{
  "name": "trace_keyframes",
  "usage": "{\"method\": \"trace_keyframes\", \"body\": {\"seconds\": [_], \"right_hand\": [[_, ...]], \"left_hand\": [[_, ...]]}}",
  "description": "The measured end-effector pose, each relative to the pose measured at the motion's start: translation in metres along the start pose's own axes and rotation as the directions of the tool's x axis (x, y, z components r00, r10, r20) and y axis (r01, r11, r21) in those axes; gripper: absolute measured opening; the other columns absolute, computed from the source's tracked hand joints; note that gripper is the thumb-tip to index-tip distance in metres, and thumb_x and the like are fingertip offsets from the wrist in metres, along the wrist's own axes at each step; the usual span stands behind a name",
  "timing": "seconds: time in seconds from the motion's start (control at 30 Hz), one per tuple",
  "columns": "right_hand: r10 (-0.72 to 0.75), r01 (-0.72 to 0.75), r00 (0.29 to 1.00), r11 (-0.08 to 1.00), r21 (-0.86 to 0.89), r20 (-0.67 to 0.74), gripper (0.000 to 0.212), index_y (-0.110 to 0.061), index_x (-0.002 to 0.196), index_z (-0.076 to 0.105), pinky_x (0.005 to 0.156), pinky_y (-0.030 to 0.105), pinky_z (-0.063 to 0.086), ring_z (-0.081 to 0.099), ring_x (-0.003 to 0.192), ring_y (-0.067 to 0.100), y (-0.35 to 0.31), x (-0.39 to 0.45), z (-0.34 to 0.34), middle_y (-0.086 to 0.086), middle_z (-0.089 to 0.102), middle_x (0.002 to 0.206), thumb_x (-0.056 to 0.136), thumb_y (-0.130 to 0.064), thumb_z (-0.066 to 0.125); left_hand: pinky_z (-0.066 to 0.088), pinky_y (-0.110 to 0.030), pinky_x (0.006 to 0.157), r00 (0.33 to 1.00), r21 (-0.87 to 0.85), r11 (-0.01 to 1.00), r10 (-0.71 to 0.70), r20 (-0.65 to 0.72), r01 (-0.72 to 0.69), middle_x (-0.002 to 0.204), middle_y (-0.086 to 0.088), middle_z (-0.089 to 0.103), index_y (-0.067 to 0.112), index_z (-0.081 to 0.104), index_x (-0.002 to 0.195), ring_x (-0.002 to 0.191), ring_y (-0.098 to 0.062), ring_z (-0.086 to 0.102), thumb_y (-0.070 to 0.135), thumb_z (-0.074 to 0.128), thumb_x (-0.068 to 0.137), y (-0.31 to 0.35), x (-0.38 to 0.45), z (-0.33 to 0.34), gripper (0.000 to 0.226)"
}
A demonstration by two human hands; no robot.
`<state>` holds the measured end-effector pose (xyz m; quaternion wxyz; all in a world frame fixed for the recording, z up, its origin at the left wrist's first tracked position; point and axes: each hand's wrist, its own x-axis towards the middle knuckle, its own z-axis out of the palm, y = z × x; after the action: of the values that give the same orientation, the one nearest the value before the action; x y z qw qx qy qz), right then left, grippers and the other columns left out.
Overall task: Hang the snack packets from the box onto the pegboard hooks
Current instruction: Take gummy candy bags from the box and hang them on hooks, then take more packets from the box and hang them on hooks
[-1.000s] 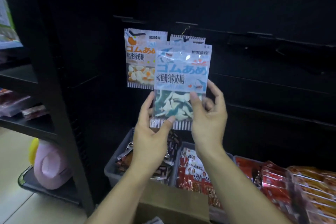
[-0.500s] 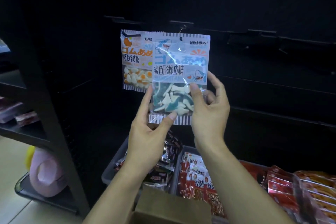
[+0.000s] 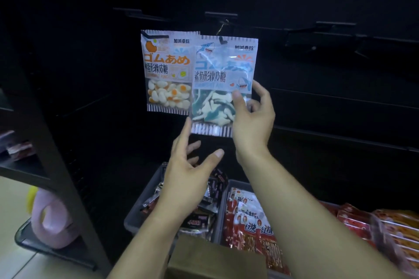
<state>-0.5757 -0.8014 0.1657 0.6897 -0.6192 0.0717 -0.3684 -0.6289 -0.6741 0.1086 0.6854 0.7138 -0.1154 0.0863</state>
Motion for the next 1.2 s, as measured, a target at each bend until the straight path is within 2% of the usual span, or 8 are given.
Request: {"method": "trace_keyframes", "body": {"seconds": [0.13, 0.4, 0.6, 0.77, 0.83, 0.9, 1.03, 1.2], "right_hand": [[0.088, -0.095, 0.994, 0.99, -0.102, -0.067, 0.026, -0.032, 0.121, 0.066, 0.086, 0.045, 0.063, 0.074, 0.09, 0.016, 0.011, 0.05, 0.017, 0.001, 0.072, 0.101, 0.096, -0.032, 0.073], [0.262, -0.254, 0.965, 0.937, -0.239, -0.002, 0.02, -0.03, 0.094, 0.07, 0.084, 0.043, 0.063, 0.074, 0.088, 0.018, 0.032, 0.065, -0.007, -0.005, 0.076, 0.094, 0.09, -0.05, 0.074], [0.353, -0.23, 0.916, 0.852, -0.47, 0.191, 0.023, -0.028, 0.113, 0.066, 0.093, 0.041, 0.06, 0.072, 0.096, 0.016, 0.07, -0.042, -0.075, -0.001, 0.076, 0.099, 0.094, -0.016, 0.072], [0.592, -0.027, 0.625, 0.669, -0.743, 0.51, 0.013, -0.017, 0.107, 0.073, 0.065, 0.017, 0.049, 0.065, 0.081, 0.014, 0.094, -0.123, -0.105, 0.006, 0.076, 0.099, 0.095, -0.013, 0.073], [0.742, 0.097, 0.406, 0.546, -0.832, 0.534, 0.01, -0.02, 0.105, 0.073, 0.078, 0.024, 0.051, 0.065, 0.09, 0.014, 0.111, -0.146, -0.115, 0.002, 0.075, 0.104, 0.095, -0.021, 0.075], [0.827, 0.257, 0.265, 0.436, -0.863, 0.496, 0.012, -0.023, 0.107, 0.076, 0.088, 0.028, 0.052, 0.065, 0.1, 0.016, 0.129, -0.169, -0.125, -0.003, 0.073, 0.112, 0.095, -0.024, 0.075], [0.88, 0.482, 0.203, 0.293, -0.826, 0.43, 0.038, -0.013, 0.129, 0.068, 0.096, 0.038, 0.057, 0.066, 0.112, 0.028, 0.169, -0.212, -0.132, 0.01, 0.069, 0.129, 0.093, -0.025, 0.071], [0.876, 0.58, 0.213, 0.242, -0.778, 0.432, 0.065, -0.012, 0.154, 0.041, 0.11, 0.038, 0.045, 0.05, 0.138, 0.031, 0.206, -0.24, -0.146, 0.013, 0.046, 0.154, 0.095, -0.02, 0.068]], "left_hand": [[0.039, -0.015, 0.102, 0.993, 0.13, 0.989, -0.077, 0.086, 0.065, 0.156, 0.025, 0.04, 0.048, 0.027, 0.162, 0.142, 0.001, 0.045, 0.029, 0.078, 0.095, -0.015, -0.002, -0.001, 0.087], [0.045, -0.043, 0.12, 0.956, 0.347, 0.927, -0.219, 0.196, 0.141, 0.158, 0.014, 0.051, 0.043, 0.043, 0.156, 0.145, -0.007, 0.048, 0.039, 0.08, 0.092, -0.043, -0.015, -0.008, 0.074], [0.049, -0.039, 0.114, 0.895, 0.557, 0.824, -0.32, 0.31, 0.102, 0.151, 0.0, 0.06, 0.023, 0.052, 0.154, 0.136, -0.022, 0.06, 0.03, 0.081, 0.092, -0.07, -0.044, -0.015, 0.069], [0.052, -0.037, 0.107, 0.62, 0.836, 0.545, -0.637, 0.458, -0.057, 0.148, -0.008, 0.063, 0.024, 0.051, 0.153, 0.13, -0.03, 0.063, 0.032, 0.075, 0.093, -0.111, -0.091, -0.028, 0.065], [0.052, -0.044, 0.109, 0.476, 0.903, 0.412, -0.774, 0.418, -0.122, 0.154, -0.008, 0.057, 0.024, 0.049, 0.155, 0.134, -0.03, 0.059, 0.042, 0.079, 0.09, -0.129, -0.109, -0.035, 0.074], [0.042, -0.049, 0.12, 0.451, 0.927, 0.309, -0.81, 0.374, -0.214, 0.166, -0.008, 0.041, 0.024, 0.04, 0.161, 0.15, -0.032, 0.04, 0.049, 0.079, 0.089, -0.141, -0.122, -0.04, 0.085], [0.01, -0.056, 0.131, 0.431, 0.922, 0.21, -0.835, 0.342, -0.324, 0.179, -0.006, 0.003, 0.027, 0.018, 0.169, 0.165, -0.031, -0.002, 0.054, 0.072, 0.094, -0.141, -0.144, -0.044, 0.096], [-0.006, -0.061, 0.13, 0.206, 0.896, 0.208, -0.929, 0.307, -0.393, 0.179, 0.003, -0.01, 0.035, 0.007, 0.17, 0.164, -0.027, -0.017, 0.083, 0.072, 0.074, -0.144, -0.168, -0.053, 0.126]]}}
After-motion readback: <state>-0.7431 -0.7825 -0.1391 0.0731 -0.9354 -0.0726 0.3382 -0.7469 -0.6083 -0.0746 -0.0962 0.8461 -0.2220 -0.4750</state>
